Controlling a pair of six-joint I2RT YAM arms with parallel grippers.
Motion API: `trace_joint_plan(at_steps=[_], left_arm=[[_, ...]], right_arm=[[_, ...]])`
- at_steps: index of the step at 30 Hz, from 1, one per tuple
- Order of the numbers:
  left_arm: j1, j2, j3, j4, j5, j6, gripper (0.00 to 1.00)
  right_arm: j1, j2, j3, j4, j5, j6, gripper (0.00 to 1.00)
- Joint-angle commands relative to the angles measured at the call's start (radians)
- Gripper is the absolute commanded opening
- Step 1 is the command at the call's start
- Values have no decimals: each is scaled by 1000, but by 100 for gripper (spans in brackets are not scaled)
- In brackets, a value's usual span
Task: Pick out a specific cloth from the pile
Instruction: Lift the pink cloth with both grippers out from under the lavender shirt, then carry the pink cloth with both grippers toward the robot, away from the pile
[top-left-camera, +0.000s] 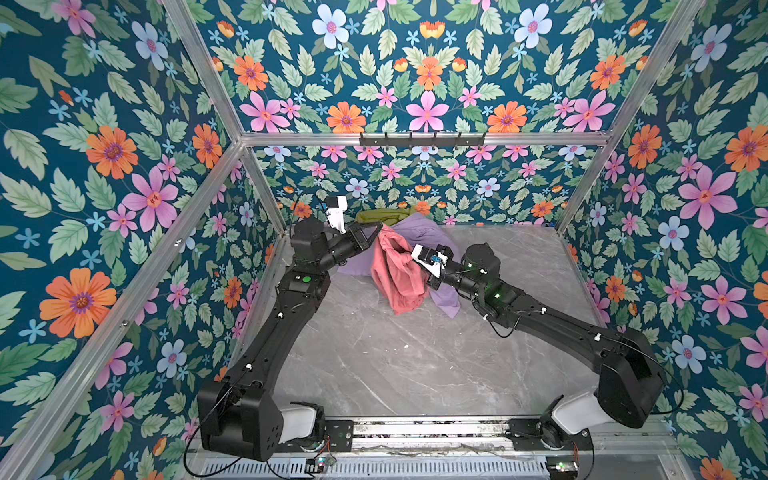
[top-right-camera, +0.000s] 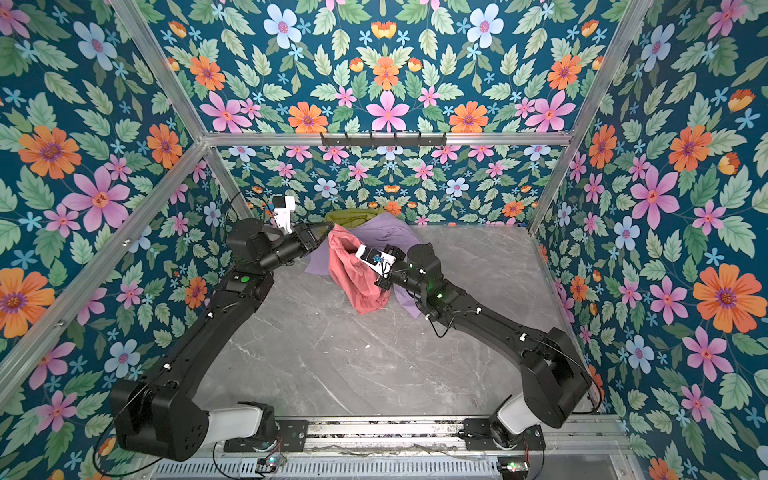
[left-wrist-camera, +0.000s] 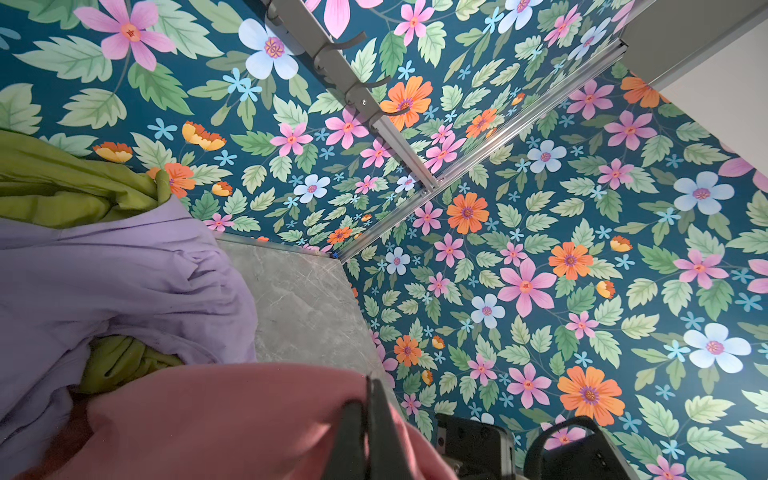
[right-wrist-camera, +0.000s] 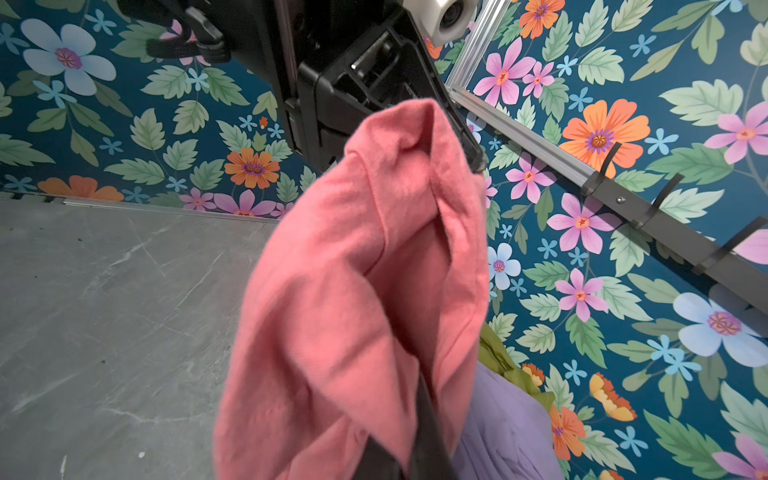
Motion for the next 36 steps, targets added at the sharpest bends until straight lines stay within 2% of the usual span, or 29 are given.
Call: trace_joint_plan(at_steps=[1,36], left_arm=[[0,-21,3,31,-8,13,0],[-14,-146,7,17,-31,-1,0]], right_arm=[[10,-22,3,-3,20,-18,0],[146,-178,46,-141,83,-110,0]])
